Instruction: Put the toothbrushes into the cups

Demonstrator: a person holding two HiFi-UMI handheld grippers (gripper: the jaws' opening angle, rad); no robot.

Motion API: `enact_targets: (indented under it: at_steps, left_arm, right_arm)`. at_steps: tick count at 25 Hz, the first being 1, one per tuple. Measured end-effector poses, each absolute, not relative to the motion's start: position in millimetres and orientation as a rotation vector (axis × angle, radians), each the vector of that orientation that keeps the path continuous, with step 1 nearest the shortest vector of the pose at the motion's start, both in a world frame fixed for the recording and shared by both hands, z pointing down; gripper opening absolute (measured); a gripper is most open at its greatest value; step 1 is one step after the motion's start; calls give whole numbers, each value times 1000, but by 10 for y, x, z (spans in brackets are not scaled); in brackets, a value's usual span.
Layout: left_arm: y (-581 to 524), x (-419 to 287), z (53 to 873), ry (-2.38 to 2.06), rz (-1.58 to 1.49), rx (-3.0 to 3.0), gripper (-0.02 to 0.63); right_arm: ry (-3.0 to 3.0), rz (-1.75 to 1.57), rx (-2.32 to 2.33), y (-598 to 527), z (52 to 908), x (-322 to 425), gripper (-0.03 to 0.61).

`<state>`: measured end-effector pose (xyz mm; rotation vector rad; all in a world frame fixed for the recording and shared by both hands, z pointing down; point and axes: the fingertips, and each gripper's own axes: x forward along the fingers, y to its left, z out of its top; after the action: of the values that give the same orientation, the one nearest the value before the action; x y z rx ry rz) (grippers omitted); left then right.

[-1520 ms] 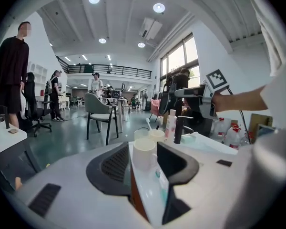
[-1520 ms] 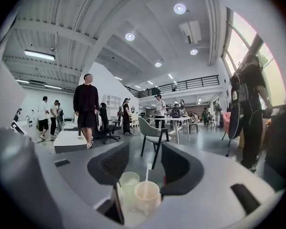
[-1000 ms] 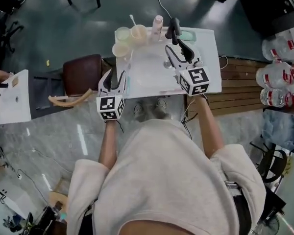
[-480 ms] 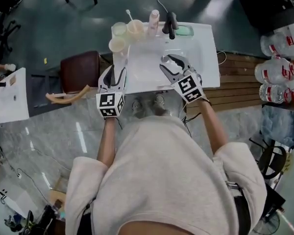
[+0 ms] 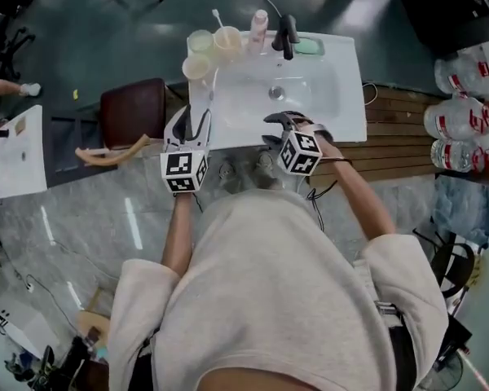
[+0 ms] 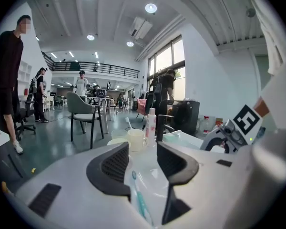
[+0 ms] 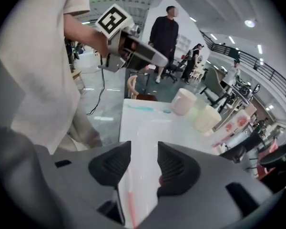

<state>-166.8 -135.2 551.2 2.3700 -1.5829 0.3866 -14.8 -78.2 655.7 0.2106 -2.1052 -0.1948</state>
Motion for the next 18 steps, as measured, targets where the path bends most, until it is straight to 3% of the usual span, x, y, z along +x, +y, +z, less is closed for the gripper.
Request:
enact_targets:
  at_steps: [18]
  left_arm:
    - [-1285, -1810, 5524, -1634, 378, 2324, 184]
  right_arm:
    - [-1896, -27, -44, -525, 7382, 37, 116]
